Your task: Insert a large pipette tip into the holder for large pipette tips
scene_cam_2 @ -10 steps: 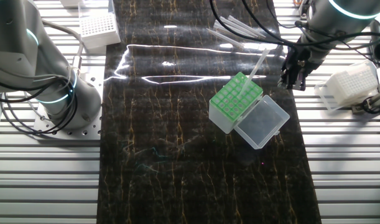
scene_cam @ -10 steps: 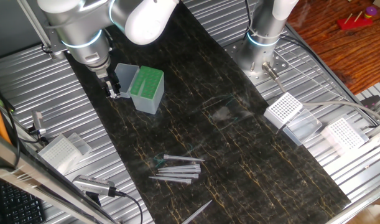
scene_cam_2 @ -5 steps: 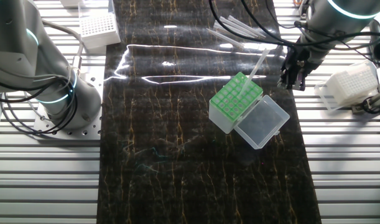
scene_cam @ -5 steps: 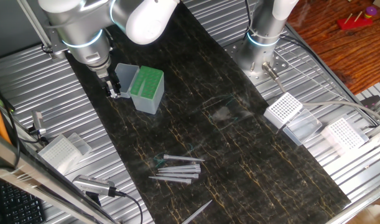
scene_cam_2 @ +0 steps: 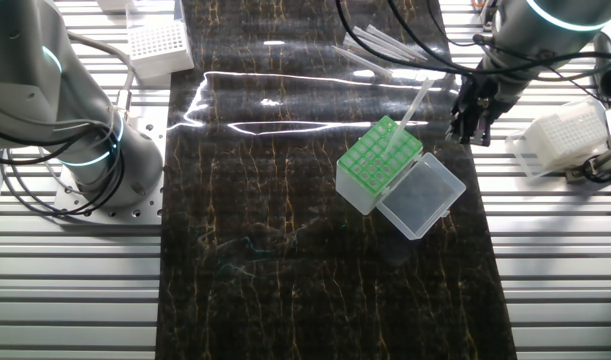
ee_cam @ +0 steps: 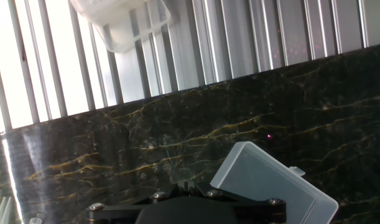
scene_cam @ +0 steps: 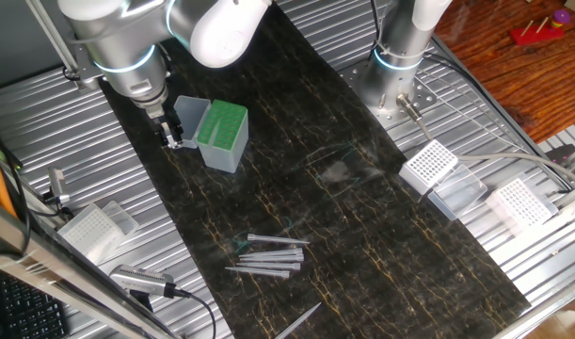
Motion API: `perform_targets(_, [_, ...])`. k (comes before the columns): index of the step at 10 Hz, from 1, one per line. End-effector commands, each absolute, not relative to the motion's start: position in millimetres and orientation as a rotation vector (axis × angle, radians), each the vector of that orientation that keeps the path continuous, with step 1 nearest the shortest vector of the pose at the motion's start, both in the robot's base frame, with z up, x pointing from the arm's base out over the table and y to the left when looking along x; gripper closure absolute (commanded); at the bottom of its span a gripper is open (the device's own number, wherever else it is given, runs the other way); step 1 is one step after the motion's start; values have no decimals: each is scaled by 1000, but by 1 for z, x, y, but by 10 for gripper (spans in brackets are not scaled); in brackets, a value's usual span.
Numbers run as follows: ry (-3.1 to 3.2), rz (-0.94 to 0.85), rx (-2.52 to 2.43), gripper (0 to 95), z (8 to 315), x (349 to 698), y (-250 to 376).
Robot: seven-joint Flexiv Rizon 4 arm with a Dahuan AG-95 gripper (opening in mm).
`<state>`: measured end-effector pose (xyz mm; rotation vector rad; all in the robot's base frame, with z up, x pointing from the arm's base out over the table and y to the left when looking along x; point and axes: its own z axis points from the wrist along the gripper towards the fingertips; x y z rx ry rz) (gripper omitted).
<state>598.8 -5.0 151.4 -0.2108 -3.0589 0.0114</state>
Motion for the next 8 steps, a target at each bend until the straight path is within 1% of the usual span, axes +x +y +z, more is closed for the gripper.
perform_targets(1, [-3060, 12, -208, 950, 151, 598, -5])
perform_targets(8, [-3059, 10, -207, 950, 151, 598, -5])
